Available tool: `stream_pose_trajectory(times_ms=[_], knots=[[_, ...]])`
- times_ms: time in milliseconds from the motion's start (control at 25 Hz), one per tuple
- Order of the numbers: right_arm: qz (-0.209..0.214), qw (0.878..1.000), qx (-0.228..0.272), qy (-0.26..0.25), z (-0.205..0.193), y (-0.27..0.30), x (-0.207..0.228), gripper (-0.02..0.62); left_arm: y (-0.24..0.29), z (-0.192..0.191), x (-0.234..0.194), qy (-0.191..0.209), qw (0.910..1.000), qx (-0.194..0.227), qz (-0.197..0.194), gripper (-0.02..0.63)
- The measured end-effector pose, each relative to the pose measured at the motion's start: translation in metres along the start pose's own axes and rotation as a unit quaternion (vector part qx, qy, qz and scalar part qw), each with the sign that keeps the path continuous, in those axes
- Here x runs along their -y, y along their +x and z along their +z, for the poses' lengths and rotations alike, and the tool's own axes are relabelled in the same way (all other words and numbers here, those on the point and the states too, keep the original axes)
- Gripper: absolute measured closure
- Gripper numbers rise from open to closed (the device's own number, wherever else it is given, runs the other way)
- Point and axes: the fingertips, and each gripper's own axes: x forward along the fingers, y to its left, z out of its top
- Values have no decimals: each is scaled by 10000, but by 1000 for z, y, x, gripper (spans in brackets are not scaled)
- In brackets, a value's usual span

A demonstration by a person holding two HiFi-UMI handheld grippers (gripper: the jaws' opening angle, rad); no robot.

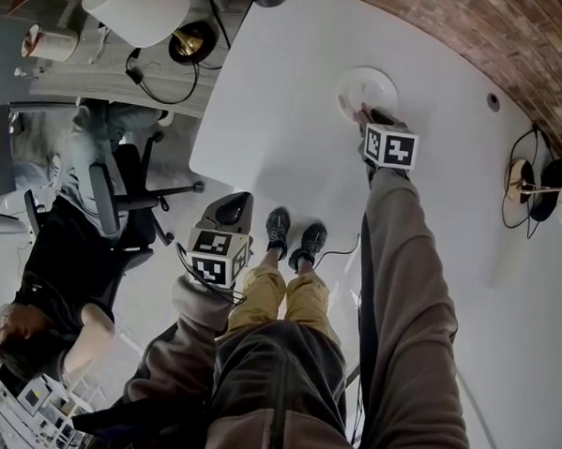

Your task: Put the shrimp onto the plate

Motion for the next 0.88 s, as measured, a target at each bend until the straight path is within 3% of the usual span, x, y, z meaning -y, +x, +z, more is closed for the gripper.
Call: stream_pose_trajectory(times_ms=[280, 600, 880], knots=[[-146, 9969, 764, -98, 16, -51, -7, 493, -6, 17, 12, 75, 9997, 213, -64, 601], [-350, 9878, 1511, -160, 30, -132, -18, 580, -23, 61, 44, 384, 9968, 638, -279, 601], [-496, 9728, 2259, -101, 48, -229, -38, 594, -50, 110, 79, 503, 9887, 1330, -464, 601]])
